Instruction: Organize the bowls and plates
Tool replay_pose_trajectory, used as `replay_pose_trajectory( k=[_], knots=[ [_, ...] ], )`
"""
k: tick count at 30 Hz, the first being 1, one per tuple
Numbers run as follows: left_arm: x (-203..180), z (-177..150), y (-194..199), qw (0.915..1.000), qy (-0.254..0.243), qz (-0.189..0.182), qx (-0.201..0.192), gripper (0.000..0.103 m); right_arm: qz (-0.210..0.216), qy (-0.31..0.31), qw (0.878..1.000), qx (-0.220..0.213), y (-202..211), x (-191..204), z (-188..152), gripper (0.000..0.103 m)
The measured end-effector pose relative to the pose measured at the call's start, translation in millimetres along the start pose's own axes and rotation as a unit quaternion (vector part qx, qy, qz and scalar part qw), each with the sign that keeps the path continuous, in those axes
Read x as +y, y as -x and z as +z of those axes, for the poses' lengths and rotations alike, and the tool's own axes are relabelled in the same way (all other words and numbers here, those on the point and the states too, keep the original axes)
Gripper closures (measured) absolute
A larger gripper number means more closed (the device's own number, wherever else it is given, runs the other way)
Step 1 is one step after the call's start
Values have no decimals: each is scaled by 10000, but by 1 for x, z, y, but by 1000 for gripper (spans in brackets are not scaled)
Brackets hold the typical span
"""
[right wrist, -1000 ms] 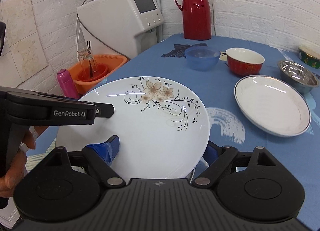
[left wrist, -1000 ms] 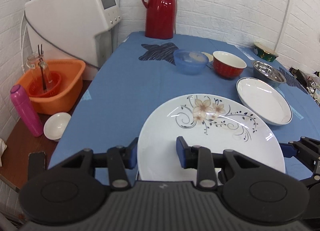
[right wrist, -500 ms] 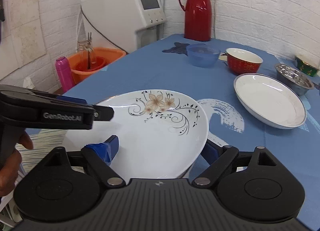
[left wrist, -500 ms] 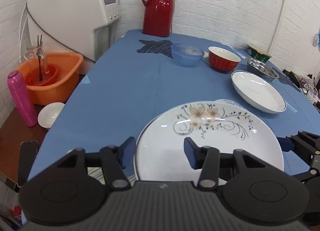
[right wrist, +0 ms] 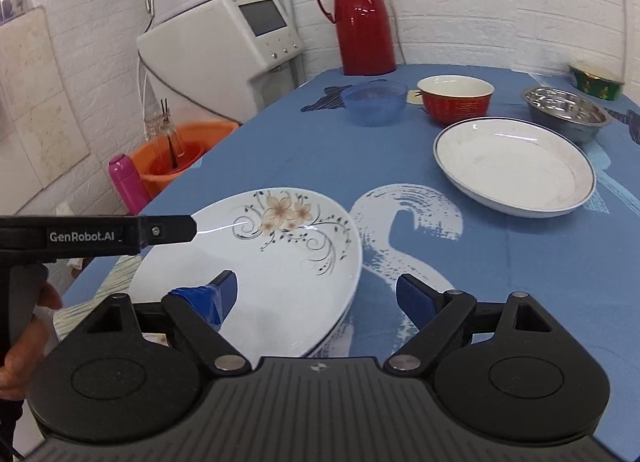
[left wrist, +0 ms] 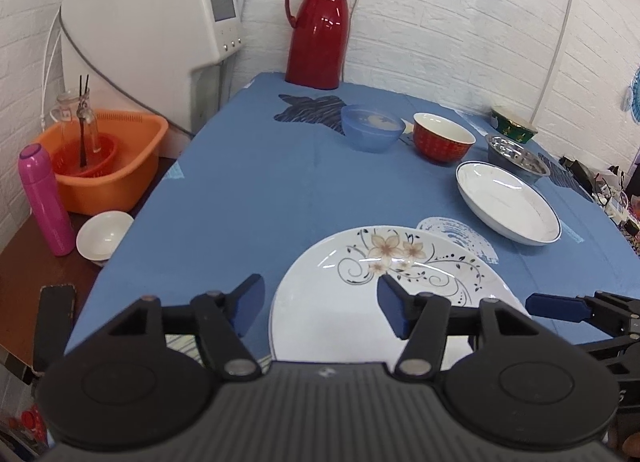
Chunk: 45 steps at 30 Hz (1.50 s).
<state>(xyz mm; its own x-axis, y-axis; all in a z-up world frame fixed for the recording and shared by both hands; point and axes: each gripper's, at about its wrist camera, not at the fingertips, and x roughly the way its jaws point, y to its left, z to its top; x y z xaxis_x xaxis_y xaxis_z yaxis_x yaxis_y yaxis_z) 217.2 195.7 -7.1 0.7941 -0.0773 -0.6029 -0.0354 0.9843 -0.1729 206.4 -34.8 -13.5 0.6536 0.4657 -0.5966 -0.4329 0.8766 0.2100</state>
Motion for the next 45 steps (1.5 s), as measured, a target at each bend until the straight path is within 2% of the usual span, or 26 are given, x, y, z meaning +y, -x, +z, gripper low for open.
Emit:
replay_pose_trajectory(
  k=[7, 14, 18, 20, 26, 32, 37, 43, 45],
  knots=[
    [-20, 11, -4, 9998, 76, -69, 167, 40, 20, -562, 9984, 87, 12, -30, -1, 29],
    [-63, 31, -7, 9996, -214, -155, 29, 36, -377, -863, 9953, 224, 22, -61, 12, 29],
    [-85, 39, -16, 9991, -335, -256, 91, 34, -179, -1108, 9937, -1, 32, -89, 14, 29],
    [-96, 43, -23, 9987, -399, -272, 167, 34, -222, -1199, 9925, -127, 36, -106, 17, 29],
    [-118, 69, -57, 9961, -428, -542, 541, 34, -655, -1268, 9897, -132, 31, -158, 41, 29],
    [-141, 105, -121, 9887, -437, -881, 1128, 34, -950, -1314, 9867, -72, -4, -198, 76, 29],
    [-158, 122, -178, 9774, -373, -1122, 1750, 34, -1061, -1064, 9881, 329, -49, -210, 92, 29],
    [-166, 122, -217, 9728, -394, -1033, 2033, 34, -1066, -719, 9890, 728, -79, -208, 90, 27],
    [-165, 120, -224, 9710, -331, -1068, 2113, 34, -1089, -495, 9906, 660, -81, -204, 87, 27]
  ],
)
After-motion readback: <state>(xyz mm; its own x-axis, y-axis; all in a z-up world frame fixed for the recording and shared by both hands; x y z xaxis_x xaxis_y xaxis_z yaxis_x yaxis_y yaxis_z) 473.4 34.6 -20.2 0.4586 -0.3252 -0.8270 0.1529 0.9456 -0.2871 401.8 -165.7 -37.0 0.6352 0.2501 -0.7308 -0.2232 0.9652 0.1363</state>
